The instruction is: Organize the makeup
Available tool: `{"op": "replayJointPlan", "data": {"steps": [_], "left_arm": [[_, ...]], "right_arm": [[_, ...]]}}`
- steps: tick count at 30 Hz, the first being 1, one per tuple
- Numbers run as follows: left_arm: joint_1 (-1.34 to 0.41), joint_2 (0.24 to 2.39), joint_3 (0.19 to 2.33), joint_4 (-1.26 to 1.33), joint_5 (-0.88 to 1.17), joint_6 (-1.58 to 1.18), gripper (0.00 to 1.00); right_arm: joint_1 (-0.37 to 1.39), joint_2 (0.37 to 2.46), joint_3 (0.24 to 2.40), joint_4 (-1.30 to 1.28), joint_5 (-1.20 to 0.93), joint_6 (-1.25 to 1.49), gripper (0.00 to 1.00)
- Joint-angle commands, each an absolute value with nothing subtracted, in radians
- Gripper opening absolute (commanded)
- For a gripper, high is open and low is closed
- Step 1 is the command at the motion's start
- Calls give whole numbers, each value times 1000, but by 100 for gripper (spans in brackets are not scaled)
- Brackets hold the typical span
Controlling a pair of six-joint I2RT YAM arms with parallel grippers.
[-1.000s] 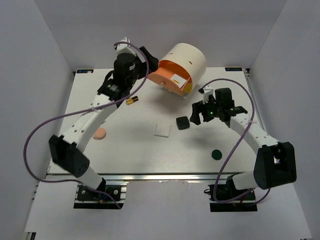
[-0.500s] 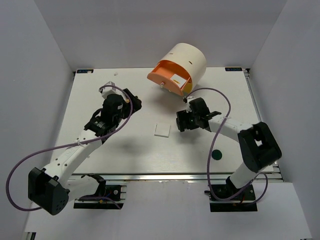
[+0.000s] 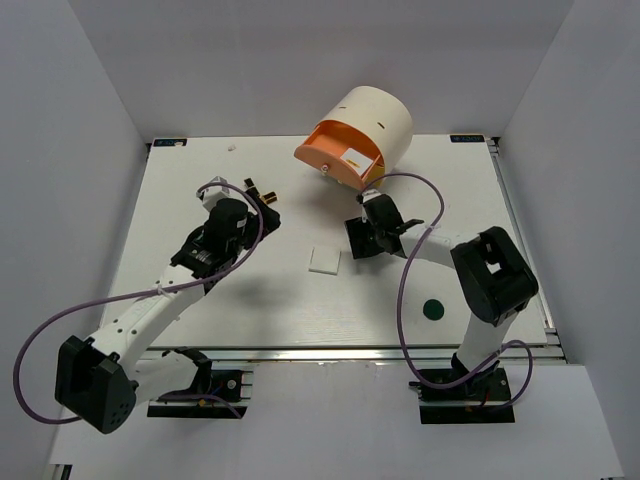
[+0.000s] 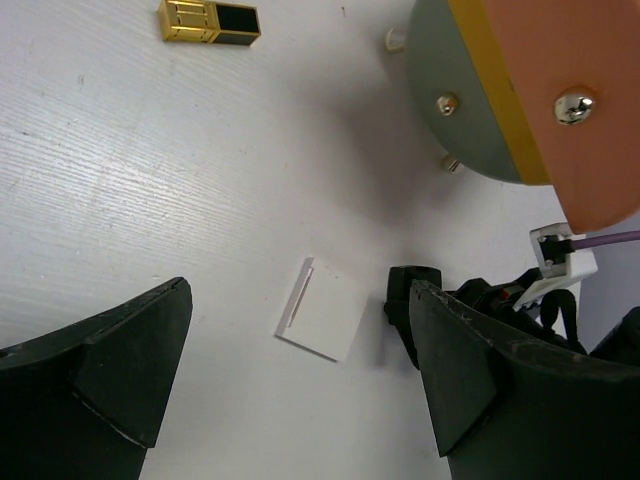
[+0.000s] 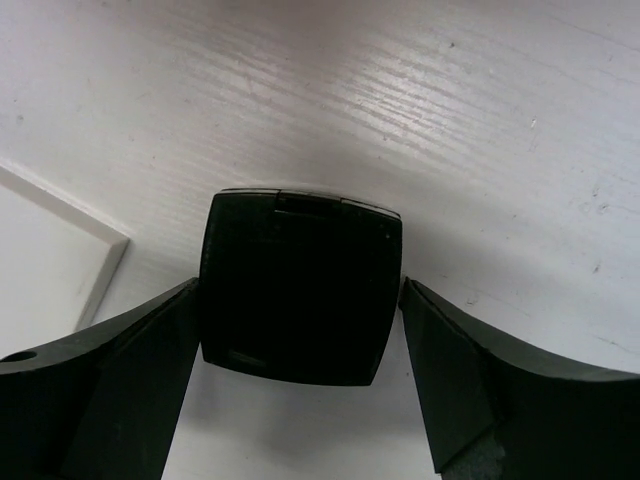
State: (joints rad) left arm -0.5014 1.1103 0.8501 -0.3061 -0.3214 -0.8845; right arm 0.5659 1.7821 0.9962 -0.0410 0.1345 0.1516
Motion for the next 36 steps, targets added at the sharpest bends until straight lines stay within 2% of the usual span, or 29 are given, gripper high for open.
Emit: {"op": "replayJointPlan", "data": {"steps": [1,2,7,10,11,12,14,17,19,20,24,36], "left_arm": [[-500,1133,853,-291,-305,-888,98],[-500,1140,856,-287,-296,-885,98],[-500,1183,854,-270,-258,-861,98],[-500,1222,857,-273,-221,-836,98],[-500,1235,859,-278,-213,-827,98],[-500,1253,859,-279,-204,-813,98],[-500,1269,857,-281,-180,-801,98],[-500,1279,835,-249,-149,-778,98],[-500,1284,813,-229,-132,-776,98],[-500,1287,807,-222,-127,-775,98],[-500,1299,785,-193,-104,-776,98],[-500,1275,721,-152,-71,-787,98]], "right_arm": [[571,1807,1035,-31,181,175,83],[571,1807,1035,-40,186,175,77],[569,1760,1006,-32,199,115,61],[563,1681,962,-18,187,62,41],[560,1628,939,-14,175,42,31],[551,1594,924,-11,152,19,27],[542,1485,890,20,74,-86,17],[500,1309,822,23,-187,-290,0],[476,1188,796,3,-360,-403,0],[472,1160,798,2,-394,-482,0],[466,1123,927,2,-468,-516,0],[425,1532,1494,63,-442,-261,0]]}}
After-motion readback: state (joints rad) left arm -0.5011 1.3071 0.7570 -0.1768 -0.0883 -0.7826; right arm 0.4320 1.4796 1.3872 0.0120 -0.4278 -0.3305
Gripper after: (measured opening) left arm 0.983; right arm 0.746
